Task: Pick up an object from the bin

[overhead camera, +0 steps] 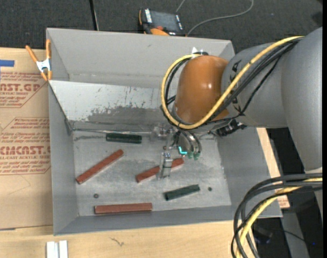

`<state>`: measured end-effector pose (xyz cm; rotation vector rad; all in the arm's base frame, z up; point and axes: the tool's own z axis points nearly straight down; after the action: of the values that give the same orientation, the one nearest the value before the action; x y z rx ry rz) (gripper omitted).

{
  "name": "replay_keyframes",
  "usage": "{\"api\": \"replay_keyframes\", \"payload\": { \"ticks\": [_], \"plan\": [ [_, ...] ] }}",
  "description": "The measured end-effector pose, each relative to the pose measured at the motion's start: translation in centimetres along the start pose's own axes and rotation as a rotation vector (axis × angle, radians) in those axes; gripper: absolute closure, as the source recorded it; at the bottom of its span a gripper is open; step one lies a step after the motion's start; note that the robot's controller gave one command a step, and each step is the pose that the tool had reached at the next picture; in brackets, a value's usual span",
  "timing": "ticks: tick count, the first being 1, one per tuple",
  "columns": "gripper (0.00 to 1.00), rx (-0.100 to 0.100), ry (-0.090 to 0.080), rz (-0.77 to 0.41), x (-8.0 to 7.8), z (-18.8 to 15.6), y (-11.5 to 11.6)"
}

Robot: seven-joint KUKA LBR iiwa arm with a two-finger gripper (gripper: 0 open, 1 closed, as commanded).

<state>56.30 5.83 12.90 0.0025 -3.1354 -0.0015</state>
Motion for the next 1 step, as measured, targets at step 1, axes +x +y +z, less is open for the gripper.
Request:
{"api": "replay_keyframes", "payload": {
  "ticks": [1],
  "plan": [
    [0.00, 0.001, -0.002, -0.125, 1.01, 6.25, -2.78]
  ]
}}
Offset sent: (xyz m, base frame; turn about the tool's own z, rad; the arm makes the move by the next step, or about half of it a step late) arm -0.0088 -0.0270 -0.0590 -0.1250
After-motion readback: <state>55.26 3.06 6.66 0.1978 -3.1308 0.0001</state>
